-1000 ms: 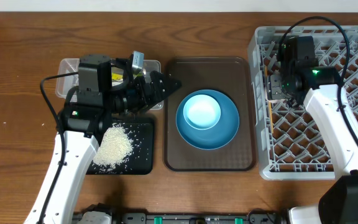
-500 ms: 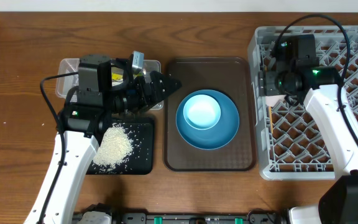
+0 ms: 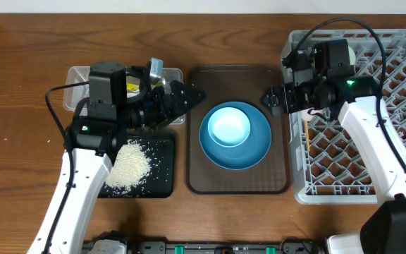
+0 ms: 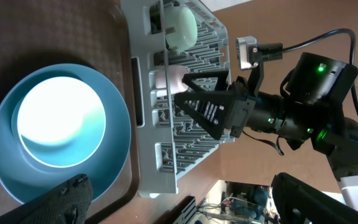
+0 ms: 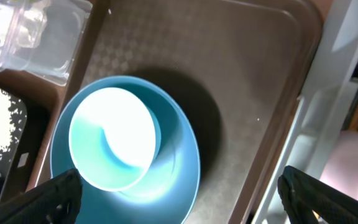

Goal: Sort waste into correct bins and load items into the dishwasher rack
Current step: 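Move the right gripper from the rack to the blue bowl's rim, then reach the left gripper to the white bowl inside the blue bowl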

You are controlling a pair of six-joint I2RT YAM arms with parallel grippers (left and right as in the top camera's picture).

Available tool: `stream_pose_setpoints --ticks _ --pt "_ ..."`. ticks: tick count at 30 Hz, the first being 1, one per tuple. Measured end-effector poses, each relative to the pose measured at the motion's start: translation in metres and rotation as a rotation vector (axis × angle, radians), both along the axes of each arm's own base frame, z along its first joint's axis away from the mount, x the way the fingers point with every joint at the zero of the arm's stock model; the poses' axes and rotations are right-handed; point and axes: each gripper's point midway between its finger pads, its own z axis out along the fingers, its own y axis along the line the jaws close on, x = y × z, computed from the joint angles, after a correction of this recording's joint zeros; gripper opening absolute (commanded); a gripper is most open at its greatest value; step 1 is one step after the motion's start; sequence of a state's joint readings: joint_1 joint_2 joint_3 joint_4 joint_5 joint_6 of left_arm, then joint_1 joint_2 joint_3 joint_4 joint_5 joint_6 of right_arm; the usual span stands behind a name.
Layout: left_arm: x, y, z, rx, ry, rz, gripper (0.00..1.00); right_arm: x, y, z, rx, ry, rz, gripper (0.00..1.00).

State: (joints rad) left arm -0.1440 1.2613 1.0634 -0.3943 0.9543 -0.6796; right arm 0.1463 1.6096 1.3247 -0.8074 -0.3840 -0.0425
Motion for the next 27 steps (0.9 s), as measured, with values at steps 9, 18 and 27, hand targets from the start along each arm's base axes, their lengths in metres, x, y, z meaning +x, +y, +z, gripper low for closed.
stream_pose_setpoints --ticks 9,18,27 --pt "0.01 0.009 -0.008 0.056 -0.006 0.069 0.98 -0.013 -0.003 -0.007 -0.019 0.061 0.001 0.99" --pt "0.013 0.015 -0.019 0.126 -0.004 0.106 0.47 -0.012 -0.009 -0.009 -0.049 0.058 -0.013 0.99" --pt "-0.021 -0.019 -0.071 0.442 0.044 0.076 0.53 -0.012 -0.011 -0.01 -0.065 0.058 -0.021 0.99"
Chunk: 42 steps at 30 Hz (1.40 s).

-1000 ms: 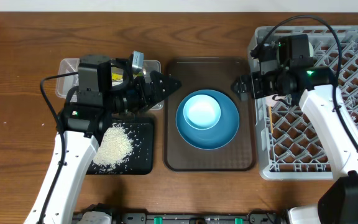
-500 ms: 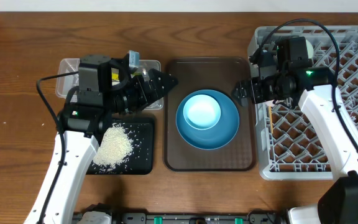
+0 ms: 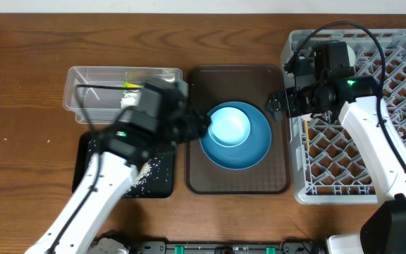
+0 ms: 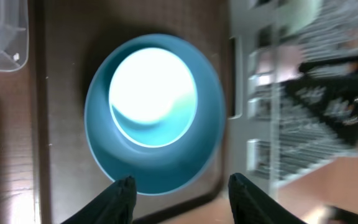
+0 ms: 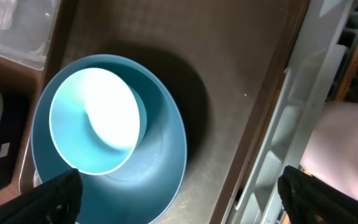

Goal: Sort waste into correct bins and load items into the dishwasher rack
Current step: 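Reach the left gripper to the white bowl inside the blue bowl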

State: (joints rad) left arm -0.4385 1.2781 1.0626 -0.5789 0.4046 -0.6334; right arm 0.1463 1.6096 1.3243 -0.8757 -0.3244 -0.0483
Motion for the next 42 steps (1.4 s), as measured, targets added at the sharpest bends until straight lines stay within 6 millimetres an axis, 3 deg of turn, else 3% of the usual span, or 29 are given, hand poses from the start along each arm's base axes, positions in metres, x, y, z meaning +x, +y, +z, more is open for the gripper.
stream_pose_setpoints --ticks 5,9,18,22,26,30,42 --pt "-0.006 -0.019 -0.028 0.176 -0.027 -0.004 0.57 0.0 -0.001 0.0 -0.005 0.002 -0.002 0.99" --pt "0.003 -0.028 -0.052 0.261 -0.038 0.01 0.57 0.0 -0.001 -0.001 -0.006 0.001 -0.003 0.99" --pt "0.017 -0.03 -0.116 0.372 0.057 0.049 0.57 0.0 -0.001 -0.001 -0.007 0.002 -0.003 0.99" --pt "0.017 -0.03 -0.132 0.397 0.087 0.047 0.57 0.0 -0.001 -0.001 -0.007 0.002 -0.003 0.99" --pt "0.019 -0.031 -0.146 0.41 0.105 0.046 0.56 0.0 -0.001 -0.001 -0.007 0.002 -0.003 0.99" --pt "0.02 -0.032 -0.155 0.418 0.117 0.047 0.48 0.0 -0.001 -0.001 -0.007 0.003 -0.003 0.99" --pt "0.022 -0.032 -0.156 0.415 0.115 0.057 0.24 -0.001 -0.001 -0.001 -0.007 0.004 -0.003 0.99"
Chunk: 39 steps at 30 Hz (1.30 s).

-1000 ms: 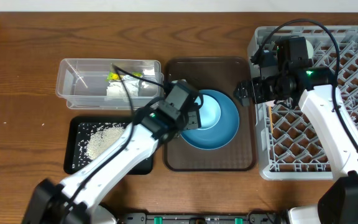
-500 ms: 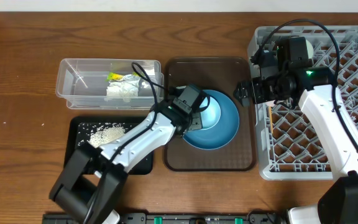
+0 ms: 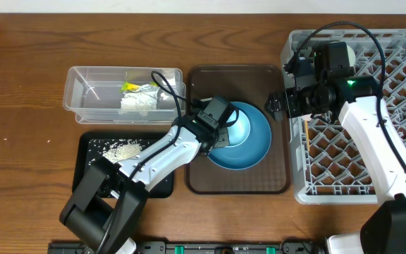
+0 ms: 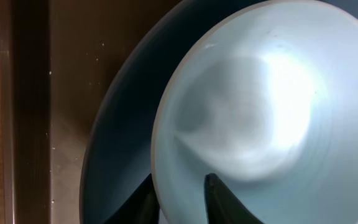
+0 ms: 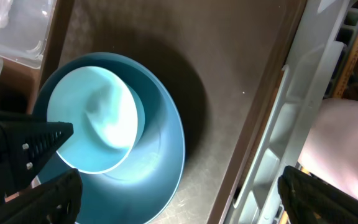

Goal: Sort waste into correct bins and load items into the dishwasher rack
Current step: 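Reach the left gripper to the white bowl inside the blue bowl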

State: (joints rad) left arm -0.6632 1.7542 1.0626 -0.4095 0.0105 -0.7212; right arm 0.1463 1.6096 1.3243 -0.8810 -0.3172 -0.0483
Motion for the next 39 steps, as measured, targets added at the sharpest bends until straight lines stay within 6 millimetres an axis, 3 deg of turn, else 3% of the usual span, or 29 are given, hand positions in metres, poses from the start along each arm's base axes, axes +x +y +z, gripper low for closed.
stream_pose_setpoints --ticks 23,26,32,34,39 --pt "0.0002 0.0004 0.0 0.002 -0.001 0.002 0.19 -0.0001 0.0 0.0 0.0 0.0 0.0 0.99" --pt "0.0002 0.0004 0.0 0.0 0.0 0.006 0.06 -0.0001 0.0 0.0 0.0 0.0 0.0 0.99" --pt "-0.0009 -0.0016 0.0 -0.008 0.005 -0.003 0.06 -0.0001 0.0 0.0 0.0 0.0 0.0 0.99" --pt "-0.001 -0.0016 0.0 -0.008 0.005 -0.003 0.06 -0.0002 0.0 -0.0001 0.0 0.001 0.0 0.98" --pt "-0.0007 -0.0018 0.0034 -0.012 -0.001 -0.003 0.06 -0.0013 0.0001 -0.0005 -0.002 0.003 0.006 0.81"
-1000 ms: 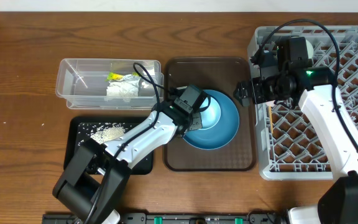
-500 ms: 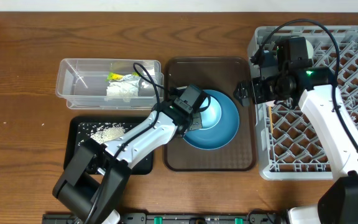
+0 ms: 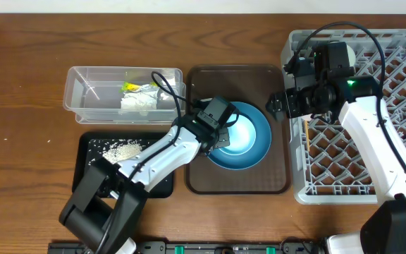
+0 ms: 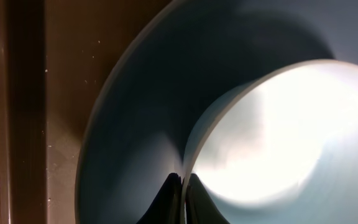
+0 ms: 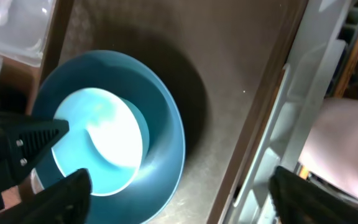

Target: Sort waste into correct bins and load items into the dishwasher rack

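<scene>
A small light-blue bowl (image 5: 104,140) sits tipped inside a large blue bowl (image 3: 252,141) on the brown tray (image 3: 273,180). My left gripper (image 4: 183,182) is shut on the small bowl's near wall (image 4: 278,137), one finger inside it and one outside, over the large bowl's inner slope (image 4: 135,118). In the overhead view the left gripper (image 3: 224,134) is at the bowls' left side. My right gripper (image 3: 273,104) hangs open above the tray's right edge, and its wrist view looks down on both bowls with its fingers (image 5: 178,179) holding nothing.
The white dishwasher rack (image 3: 358,141) fills the right side, and a pale pink item (image 5: 347,143) sits in it. A clear bin (image 3: 90,95) holding waste is at the back left. In front of it lies a black tray (image 3: 94,152) with scattered rice.
My left gripper's fingers stood apart astride the small bowl's rim; now they are shut on it. The small bowl has tipped and shifted inside the large bowl. The right arm has not moved.
At first my left gripper was open over the clear bin and black tray. Then it was beside the tray, looking down on the bowls. Later it straddled the small bowl's rim, and now it is shut on that rim. My right gripper stayed open by the rack throughout.
</scene>
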You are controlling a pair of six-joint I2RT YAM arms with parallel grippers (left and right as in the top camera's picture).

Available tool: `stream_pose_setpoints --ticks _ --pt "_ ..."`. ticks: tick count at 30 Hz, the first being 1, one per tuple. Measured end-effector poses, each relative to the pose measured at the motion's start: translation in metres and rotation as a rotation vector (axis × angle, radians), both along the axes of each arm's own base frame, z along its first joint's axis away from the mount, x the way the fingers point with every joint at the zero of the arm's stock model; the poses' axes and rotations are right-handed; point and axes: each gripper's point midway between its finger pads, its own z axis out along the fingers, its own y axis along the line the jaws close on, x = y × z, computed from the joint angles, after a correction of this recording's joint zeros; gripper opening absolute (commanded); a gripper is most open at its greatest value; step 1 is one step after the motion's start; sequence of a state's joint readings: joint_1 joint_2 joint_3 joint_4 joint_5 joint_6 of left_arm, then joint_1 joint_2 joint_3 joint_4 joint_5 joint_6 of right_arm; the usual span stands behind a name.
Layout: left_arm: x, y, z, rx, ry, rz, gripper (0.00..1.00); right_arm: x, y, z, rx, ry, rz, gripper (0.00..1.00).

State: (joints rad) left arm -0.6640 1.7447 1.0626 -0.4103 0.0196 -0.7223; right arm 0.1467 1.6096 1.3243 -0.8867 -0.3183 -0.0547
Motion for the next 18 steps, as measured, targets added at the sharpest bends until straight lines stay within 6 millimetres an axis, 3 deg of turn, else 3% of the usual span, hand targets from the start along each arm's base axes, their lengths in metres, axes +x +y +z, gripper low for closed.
stream_pose_setpoints --ticks 4,10,13,18 --pt "0.003 -0.002 0.025 -0.041 -0.053 0.0 0.06 -0.002 0.006 0.0 -0.003 -0.001 0.025 0.66" --pt "0.006 -0.005 0.071 -0.117 -0.15 0.0 0.06 -0.011 0.031 0.0 -0.007 -0.011 0.117 0.65" --pt "0.006 -0.005 0.077 -0.126 -0.162 0.0 0.06 -0.014 0.044 0.001 -0.006 -0.025 0.156 0.65" --pt "0.004 -0.003 0.075 -0.119 -0.152 0.0 0.06 -0.017 0.055 0.001 -0.015 -0.038 0.2 0.49"
